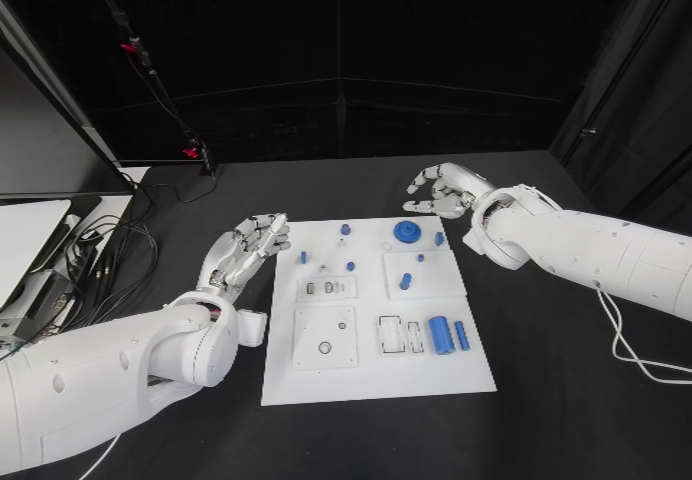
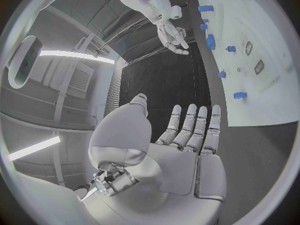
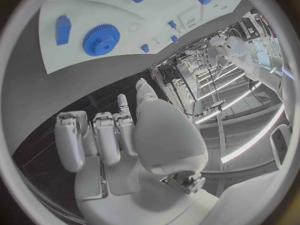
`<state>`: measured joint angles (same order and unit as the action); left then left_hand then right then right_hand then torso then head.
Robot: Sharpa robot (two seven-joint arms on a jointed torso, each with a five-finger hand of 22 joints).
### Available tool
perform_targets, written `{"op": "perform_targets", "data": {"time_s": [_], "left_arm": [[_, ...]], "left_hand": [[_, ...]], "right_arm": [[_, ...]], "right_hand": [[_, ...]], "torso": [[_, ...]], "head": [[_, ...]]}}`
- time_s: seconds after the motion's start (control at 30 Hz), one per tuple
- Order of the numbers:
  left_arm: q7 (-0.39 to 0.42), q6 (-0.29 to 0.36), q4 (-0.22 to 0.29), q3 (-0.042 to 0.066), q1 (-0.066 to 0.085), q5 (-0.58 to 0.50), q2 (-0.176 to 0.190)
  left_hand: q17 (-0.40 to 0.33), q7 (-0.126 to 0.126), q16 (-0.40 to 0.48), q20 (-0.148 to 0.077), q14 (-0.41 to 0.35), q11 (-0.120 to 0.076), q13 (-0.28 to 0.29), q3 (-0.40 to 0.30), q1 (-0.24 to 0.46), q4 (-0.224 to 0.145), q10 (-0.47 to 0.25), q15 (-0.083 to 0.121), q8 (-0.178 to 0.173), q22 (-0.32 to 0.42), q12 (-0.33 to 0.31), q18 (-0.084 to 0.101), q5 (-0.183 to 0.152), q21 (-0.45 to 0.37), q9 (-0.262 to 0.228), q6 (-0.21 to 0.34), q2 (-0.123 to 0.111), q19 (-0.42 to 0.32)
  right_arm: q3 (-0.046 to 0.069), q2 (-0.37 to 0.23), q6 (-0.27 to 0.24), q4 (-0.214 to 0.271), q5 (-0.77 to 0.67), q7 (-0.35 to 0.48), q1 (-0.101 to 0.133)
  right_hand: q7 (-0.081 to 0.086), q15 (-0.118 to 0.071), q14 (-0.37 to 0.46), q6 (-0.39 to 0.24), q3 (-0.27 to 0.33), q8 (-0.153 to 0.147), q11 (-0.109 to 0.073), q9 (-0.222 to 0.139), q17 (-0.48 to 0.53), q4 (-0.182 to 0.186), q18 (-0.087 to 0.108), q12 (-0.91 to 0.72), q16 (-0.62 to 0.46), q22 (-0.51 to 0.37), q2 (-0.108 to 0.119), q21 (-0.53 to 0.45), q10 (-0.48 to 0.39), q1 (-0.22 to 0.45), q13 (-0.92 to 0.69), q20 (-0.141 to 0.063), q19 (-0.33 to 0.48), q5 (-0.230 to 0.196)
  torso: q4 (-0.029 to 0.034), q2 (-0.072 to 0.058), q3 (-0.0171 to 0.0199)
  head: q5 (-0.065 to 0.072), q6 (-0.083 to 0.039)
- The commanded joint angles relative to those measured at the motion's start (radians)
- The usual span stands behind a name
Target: Assemble the parts on the task board
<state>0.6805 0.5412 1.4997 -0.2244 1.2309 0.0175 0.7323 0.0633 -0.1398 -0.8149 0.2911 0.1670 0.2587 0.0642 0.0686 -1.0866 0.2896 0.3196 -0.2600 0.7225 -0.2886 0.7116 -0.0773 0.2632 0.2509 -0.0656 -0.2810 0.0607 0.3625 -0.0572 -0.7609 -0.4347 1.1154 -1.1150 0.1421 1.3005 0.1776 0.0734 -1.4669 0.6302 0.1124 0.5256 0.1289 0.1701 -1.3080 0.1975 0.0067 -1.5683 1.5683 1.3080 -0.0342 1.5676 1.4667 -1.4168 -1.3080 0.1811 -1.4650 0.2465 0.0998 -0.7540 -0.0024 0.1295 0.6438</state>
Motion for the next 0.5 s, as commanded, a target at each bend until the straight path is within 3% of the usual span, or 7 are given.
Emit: {"op": "perform_targets", "data": {"time_s": [0.03, 0.2, 0.33, 0.43, 0.5], "left_arm": [[0.239, -0.008, 0.002, 0.001, 0.001, 0.006, 0.0], [0.238, -0.008, 0.003, 0.001, 0.001, 0.006, 0.001], [0.237, -0.01, 0.004, 0.001, 0.001, 0.006, 0.002], [0.237, -0.01, 0.006, 0.001, 0.001, 0.006, 0.003], [0.237, -0.01, 0.006, 0.001, 0.001, 0.006, 0.002]], "left_hand": [[0.001, -0.156, 0.004, -0.001, 0.008, 0.003, 0.0, 0.007, -0.01, 0.001, 0.007, -0.001, -0.004, 0.001, -0.003, -0.013, 0.005, 0.002, 0.0, -0.007, 0.003, -0.004], [0.001, -0.156, 0.004, -0.001, 0.008, 0.003, 0.0, 0.007, -0.01, 0.001, 0.007, -0.001, -0.004, 0.001, -0.003, -0.013, 0.005, 0.002, 0.0, -0.007, 0.004, -0.004], [0.001, -0.156, 0.004, -0.001, 0.008, 0.003, 0.0, 0.008, -0.011, 0.001, 0.007, -0.001, -0.004, 0.001, -0.003, -0.013, 0.005, 0.002, 0.0, -0.007, 0.004, -0.004], [0.001, -0.156, 0.004, -0.001, 0.008, 0.003, 0.0, 0.008, -0.011, 0.001, 0.007, -0.001, -0.004, 0.001, -0.003, -0.013, 0.005, 0.002, 0.0, -0.007, 0.004, -0.004], [0.001, -0.156, 0.004, -0.001, 0.008, 0.003, 0.0, 0.008, -0.011, 0.001, 0.007, -0.001, -0.004, 0.001, -0.003, -0.013, 0.005, 0.002, 0.0, -0.007, 0.004, -0.004]], "right_arm": [[0.0, 0.009, 0.067, -0.015, -0.107, -0.07, -0.001], [0.0, 0.023, 0.097, -0.036, -0.133, -0.097, -0.005], [0.0, 0.029, 0.109, -0.046, -0.148, -0.106, -0.009], [0.0, 0.034, 0.117, -0.05, -0.152, -0.108, -0.012], [0.0, 0.034, 0.122, -0.048, -0.154, -0.11, -0.013]], "right_hand": [[0.026, 0.004, -0.104, 0.007, -0.01, 0.004, 0.008, -0.001, -0.263, -0.001, -0.007, -0.003, 0.002, 0.263, 0.017, 0.003, 0.104, -0.005, -0.263, 0.006, -0.106, -0.006], [0.026, 0.003, -0.104, -0.01, -0.029, -0.007, 0.008, -0.009, -0.263, -0.001, -0.007, -0.003, 0.002, 0.263, 0.036, 0.003, 0.104, 0.0, -0.263, 0.006, -0.106, -0.018], [0.026, 0.003, -0.104, -0.016, -0.048, -0.014, 0.008, -0.014, -0.263, -0.003, -0.007, -0.003, 0.002, 0.263, 0.047, 0.003, 0.104, -0.003, -0.263, 0.005, -0.106, -0.022], [0.022, 0.001, -0.104, -0.022, -0.057, -0.019, 0.005, -0.018, -0.263, -0.001, -0.007, -0.003, 0.002, 0.263, 0.054, 0.003, 0.104, 0.002, -0.263, 0.004, -0.106, -0.022], [0.019, -0.002, -0.104, -0.021, -0.068, -0.021, 0.002, -0.021, -0.263, 0.005, -0.007, -0.003, 0.002, 0.263, 0.067, 0.003, 0.104, 0.012, -0.263, 0.002, -0.106, -0.021]], "torso": [[0.0011, 0.0, 0.0001], [-0.0018, 0.002, -0.0004], [0.0001, 0.002, -0.0006], [-0.0037, 0.002, -0.0014], [-0.0021, 0.002, 0.0001]], "head": [[-0.003, 0.002], [-0.004, 0.004], [0.001, 0.006], [-0.001, 0.006], [0.0, 0.007]]}}
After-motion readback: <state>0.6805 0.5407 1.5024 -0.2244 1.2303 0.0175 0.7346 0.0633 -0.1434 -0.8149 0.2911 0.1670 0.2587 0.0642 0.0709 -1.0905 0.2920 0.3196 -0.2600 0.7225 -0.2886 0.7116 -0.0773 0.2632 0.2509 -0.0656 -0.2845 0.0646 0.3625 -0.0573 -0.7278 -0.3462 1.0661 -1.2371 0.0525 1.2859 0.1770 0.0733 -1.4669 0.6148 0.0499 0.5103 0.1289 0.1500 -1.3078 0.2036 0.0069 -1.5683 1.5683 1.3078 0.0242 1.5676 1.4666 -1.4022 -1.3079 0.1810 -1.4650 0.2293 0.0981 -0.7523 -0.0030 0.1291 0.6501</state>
